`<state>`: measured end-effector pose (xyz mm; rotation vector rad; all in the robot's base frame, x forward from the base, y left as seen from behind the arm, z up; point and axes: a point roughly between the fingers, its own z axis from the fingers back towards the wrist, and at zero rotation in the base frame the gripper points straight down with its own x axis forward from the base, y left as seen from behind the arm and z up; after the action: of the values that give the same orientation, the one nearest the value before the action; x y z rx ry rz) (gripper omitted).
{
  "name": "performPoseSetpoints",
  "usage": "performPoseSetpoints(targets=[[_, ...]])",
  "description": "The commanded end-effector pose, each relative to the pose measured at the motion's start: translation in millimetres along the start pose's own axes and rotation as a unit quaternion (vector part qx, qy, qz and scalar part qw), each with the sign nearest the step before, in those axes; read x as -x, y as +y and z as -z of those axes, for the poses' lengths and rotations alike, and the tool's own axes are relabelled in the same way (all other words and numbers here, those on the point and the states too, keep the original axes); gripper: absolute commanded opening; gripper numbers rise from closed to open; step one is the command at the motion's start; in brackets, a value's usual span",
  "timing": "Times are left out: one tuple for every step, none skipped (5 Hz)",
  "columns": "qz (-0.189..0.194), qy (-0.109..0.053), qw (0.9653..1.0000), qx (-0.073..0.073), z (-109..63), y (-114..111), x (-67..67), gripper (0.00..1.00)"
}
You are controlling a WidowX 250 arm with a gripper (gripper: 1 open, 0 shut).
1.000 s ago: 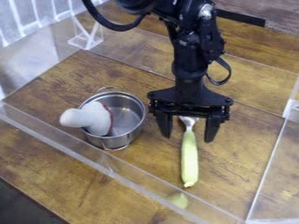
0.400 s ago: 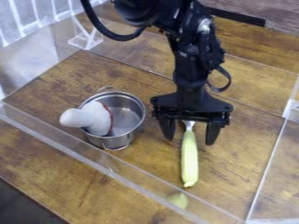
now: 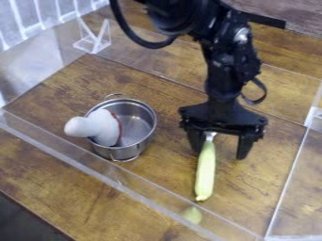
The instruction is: Move the green spoon to the right
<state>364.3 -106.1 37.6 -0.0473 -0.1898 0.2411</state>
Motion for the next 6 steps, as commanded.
performPoseSetpoints(targets=[[0.014,-0.023,0.9996,0.011,-13.4,-11,-12.8,1.0],[0.008,-0.025,0.9996,0.005,-24.3,-4,-17.0,1.0],[0.002,-0.029,0.9996,0.0,-36.0,2,-21.5,1.0],[-0.004,-0.034,0.9994,-0.004,-48.4,8,-26.1,1.0],[-0.019,-0.049,0.9986,-0.006,-77.6,14,-34.6,1.0],[-0.027,-0.07,0.9971,-0.013,-110.7,24,-45.1,1.0]])
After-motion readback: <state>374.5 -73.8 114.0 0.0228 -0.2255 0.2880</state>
